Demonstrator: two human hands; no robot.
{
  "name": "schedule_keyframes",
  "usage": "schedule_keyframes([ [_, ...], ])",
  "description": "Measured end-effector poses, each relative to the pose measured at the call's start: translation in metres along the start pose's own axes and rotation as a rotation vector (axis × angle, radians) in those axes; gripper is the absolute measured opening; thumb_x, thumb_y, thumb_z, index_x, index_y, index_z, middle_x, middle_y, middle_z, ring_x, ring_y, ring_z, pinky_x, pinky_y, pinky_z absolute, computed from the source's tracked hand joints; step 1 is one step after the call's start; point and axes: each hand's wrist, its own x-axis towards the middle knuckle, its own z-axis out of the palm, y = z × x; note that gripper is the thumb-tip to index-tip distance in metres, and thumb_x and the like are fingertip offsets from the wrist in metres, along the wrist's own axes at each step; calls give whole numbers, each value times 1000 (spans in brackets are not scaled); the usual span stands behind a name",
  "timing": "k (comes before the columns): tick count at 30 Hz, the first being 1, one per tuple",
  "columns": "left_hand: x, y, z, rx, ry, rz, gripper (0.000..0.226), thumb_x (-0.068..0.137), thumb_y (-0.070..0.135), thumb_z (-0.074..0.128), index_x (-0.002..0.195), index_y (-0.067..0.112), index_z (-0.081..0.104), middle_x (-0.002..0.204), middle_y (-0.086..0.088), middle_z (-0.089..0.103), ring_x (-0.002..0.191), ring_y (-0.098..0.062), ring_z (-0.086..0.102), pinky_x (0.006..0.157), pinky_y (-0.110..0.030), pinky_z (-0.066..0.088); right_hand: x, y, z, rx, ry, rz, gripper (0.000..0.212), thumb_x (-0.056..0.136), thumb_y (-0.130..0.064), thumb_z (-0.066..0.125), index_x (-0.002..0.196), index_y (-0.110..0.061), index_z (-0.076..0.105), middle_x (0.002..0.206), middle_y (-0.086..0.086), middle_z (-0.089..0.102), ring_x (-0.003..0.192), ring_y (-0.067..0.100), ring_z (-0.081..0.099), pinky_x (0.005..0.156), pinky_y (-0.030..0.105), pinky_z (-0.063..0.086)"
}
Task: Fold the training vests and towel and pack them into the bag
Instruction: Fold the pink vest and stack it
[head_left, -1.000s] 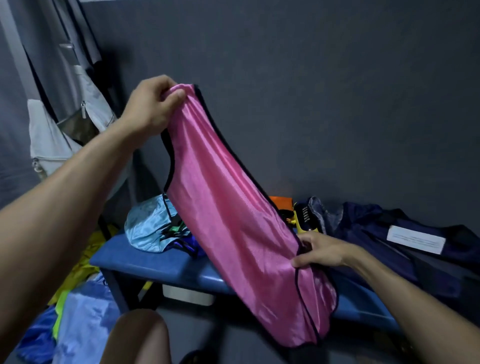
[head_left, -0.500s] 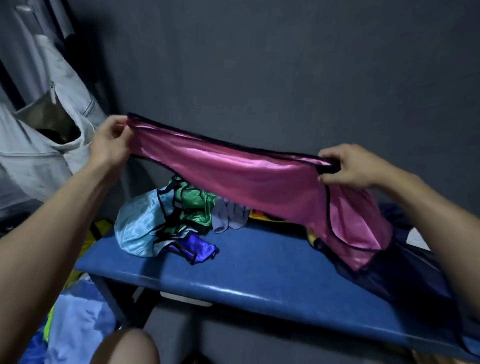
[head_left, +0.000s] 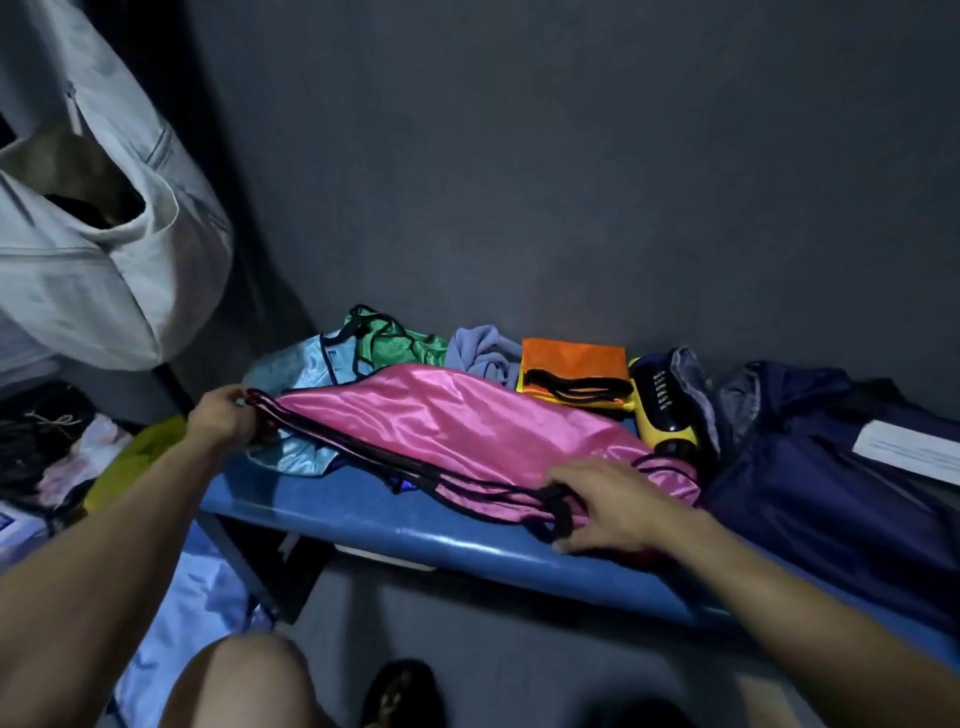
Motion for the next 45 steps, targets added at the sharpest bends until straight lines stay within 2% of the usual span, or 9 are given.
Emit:
schedule_keyframes([
  [2, -1, 0, 1, 36, 0, 15, 21, 96, -12, 52, 107, -1, 65, 83, -26, 65, 48, -24, 68, 49, -38, 61, -12, 11, 1, 58, -7, 3, 70, 69, -70, 74, 127, -36, 54, 119, -11, 59, 110, 16, 52, 94, 38, 45],
  [6, -24, 13, -5, 485, 135, 175, 40, 87, 6, 63, 126, 18, 68, 123, -28, 56, 109, -45, 53, 103, -49, 45, -39, 36, -7, 50, 14, 63, 82, 69, -78, 68, 138, -38, 50, 134, -13, 55, 127, 13, 48, 103, 42, 42],
  [9, -75, 54, 19, 468, 216, 467, 45, 84, -1, 65, 127, 13, 65, 130, -23, 49, 116, -47, 45, 104, -49, 41, -53, 49, -12, 87, 47, 135, 86, 68, -86, 59, 140, -39, 51, 143, -15, 53, 130, 13, 47, 106, 44, 42],
  [14, -177, 117, 97, 276, -469, 812, 25, 95, 1, 62, 113, 17, 68, 111, 7, 64, 94, 4, 58, 81, -10, 46, -64, 53, 2, 281, 201, 98, 46, 80, -46, 83, 121, -33, 65, 127, -13, 61, 117, 6, 54, 102, 32, 44],
  [21, -208, 103, 180, 487, -803, 1041, 43, 93, 38, 71, 131, 21, 63, 129, 2, 65, 117, -15, 59, 101, -32, 47, -94, 40, 20, 321, 184, -36, 24, 83, -53, 75, 90, -31, 72, 88, -19, 65, 86, 0, 61, 76, 25, 49],
  [28, -202, 106, 193, 638, -785, 1010, 27, 86, 12, 73, 109, 25, 68, 99, 8, 68, 90, -18, 60, 81, -35, 52, -100, 52, 20, 177, 653, 305, 12, 94, -35, 65, 93, -24, 68, 92, -11, 60, 75, 13, 60, 67, 41, 54],
  [33, -195, 114, 187, 631, -662, 1050, 27, 79, 3, 70, 91, 26, 61, 90, 13, 51, 85, -17, 53, 68, -31, 39, -82, 61, 13, 101, 364, 431, 63, 90, -39, 73, 146, -21, 50, 138, -2, 50, 118, 20, 57, 87, 42, 55],
  [38, -184, 111, 178, 711, -721, 1009, 28, 83, 8, 72, 105, 25, 67, 107, 4, 60, 99, -25, 60, 82, -37, 51, -80, 62, 10, 326, 439, 349, 19, 82, -21, 84, 83, -31, 68, 83, -13, 65, 76, 9, 62, 69, 31, 50],
  [45, -218, 128, 189, 522, -620, 1167, 37, 81, 7, 65, 115, 22, 62, 113, 8, 49, 108, -18, 44, 90, -40, 46, -92, 53, 10, 392, 510, 60, 8, 86, -26, 82, 90, -25, 76, 88, -15, 69, 89, 12, 59, 79, 24, 45],
])
